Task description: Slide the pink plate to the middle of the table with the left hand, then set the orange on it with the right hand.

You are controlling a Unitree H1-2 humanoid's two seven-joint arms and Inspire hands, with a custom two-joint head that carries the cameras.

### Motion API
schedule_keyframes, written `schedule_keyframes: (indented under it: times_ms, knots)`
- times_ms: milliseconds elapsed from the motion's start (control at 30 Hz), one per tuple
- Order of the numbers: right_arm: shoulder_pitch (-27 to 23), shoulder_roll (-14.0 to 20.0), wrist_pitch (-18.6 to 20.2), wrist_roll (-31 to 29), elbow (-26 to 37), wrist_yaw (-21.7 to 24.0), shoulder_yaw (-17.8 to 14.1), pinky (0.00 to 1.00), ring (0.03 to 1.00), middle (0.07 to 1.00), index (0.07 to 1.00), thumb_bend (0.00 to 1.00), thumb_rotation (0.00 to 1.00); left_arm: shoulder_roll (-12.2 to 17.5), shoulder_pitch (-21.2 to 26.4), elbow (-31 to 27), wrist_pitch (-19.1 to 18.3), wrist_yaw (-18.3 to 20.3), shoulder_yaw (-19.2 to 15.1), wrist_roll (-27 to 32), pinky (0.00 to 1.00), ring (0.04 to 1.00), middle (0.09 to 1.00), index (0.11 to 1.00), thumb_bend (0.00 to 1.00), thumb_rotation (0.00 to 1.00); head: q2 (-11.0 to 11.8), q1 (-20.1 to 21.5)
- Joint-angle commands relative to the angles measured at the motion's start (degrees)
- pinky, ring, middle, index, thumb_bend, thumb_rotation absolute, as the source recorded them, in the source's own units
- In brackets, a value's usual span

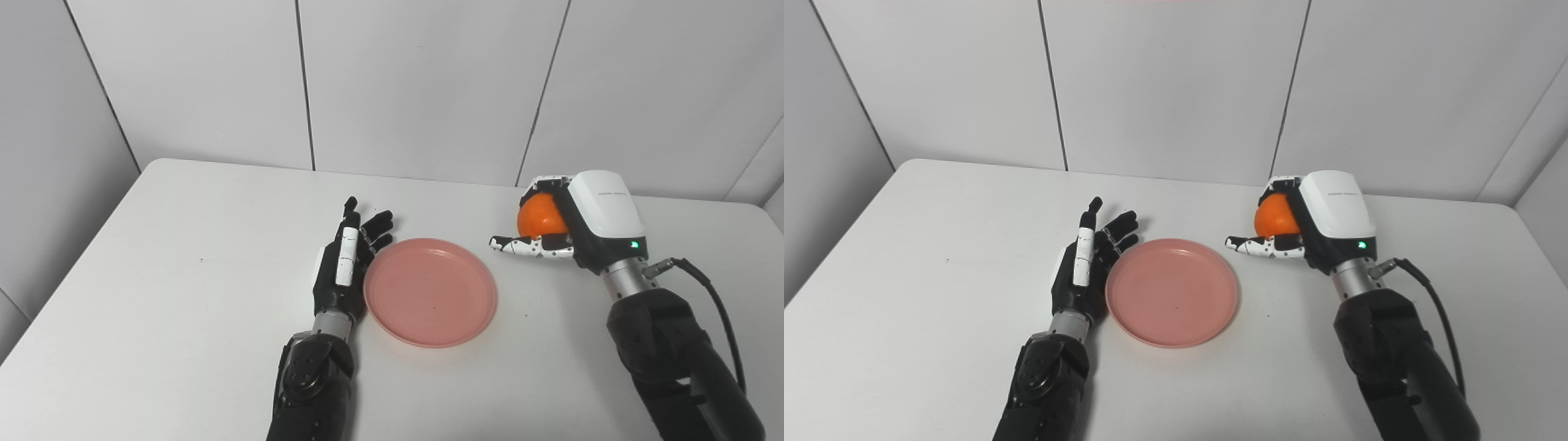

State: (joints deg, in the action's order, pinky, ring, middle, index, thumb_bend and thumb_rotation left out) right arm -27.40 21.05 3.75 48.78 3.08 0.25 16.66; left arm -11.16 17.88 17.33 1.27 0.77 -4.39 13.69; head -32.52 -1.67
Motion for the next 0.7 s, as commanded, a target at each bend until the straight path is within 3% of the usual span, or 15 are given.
schedule_keyframes:
  times_ms: [0,200,300,467,567,667]
  knots:
    - [-3.2,-0.8,-1.7,-0.2,2.4,-0.4,-0.3,0.07,0.118,0.187,0.240,0.55,0.27,-0.6,-3.8,4.5,-4.7,-2.2,-1.1,0.4,0.81,0.801,0.739,0.958,0.92,0.78,0.0,0.1]
    - [-4.1,-3.5,-1.9,-1.3,2.7,1.0,-0.2,0.09,0.140,0.211,0.316,0.54,0.36,-0.5,-3.7,4.7,-4.7,-2.1,-0.9,0.2,0.82,0.805,0.746,0.961,0.90,0.78,0.1,0.4]
    - [-4.5,-5.0,-0.9,0.0,3.0,1.7,0.3,0.13,0.189,0.268,0.397,0.53,0.43,-0.5,-3.7,4.5,-4.8,-2.2,-1.0,0.2,0.85,0.804,0.740,0.963,0.91,0.78,0.0,0.4]
    - [-4.5,-7.3,0.2,1.2,2.8,3.2,1.0,0.13,0.183,0.261,0.367,0.53,0.48,-0.3,-3.8,4.5,-4.9,-2.3,-1.1,0.2,0.84,0.803,0.730,0.963,0.91,0.78,0.0,0.6]
    - [-4.4,-8.4,-0.4,2.8,1.6,2.5,1.7,0.15,0.212,0.293,0.375,0.54,0.45,-0.3,-3.9,4.3,-5.0,-2.3,-1.0,0.1,0.84,0.800,0.726,0.969,0.91,0.79,0.0,0.6]
    - [-4.1,-9.4,-0.8,2.9,0.1,2.1,2.1,0.13,0.185,0.256,0.346,0.53,0.45,-0.4,-4.0,4.1,-5.1,-2.3,-1.0,0.1,0.84,0.804,0.725,0.968,0.90,0.78,-0.1,0.9]
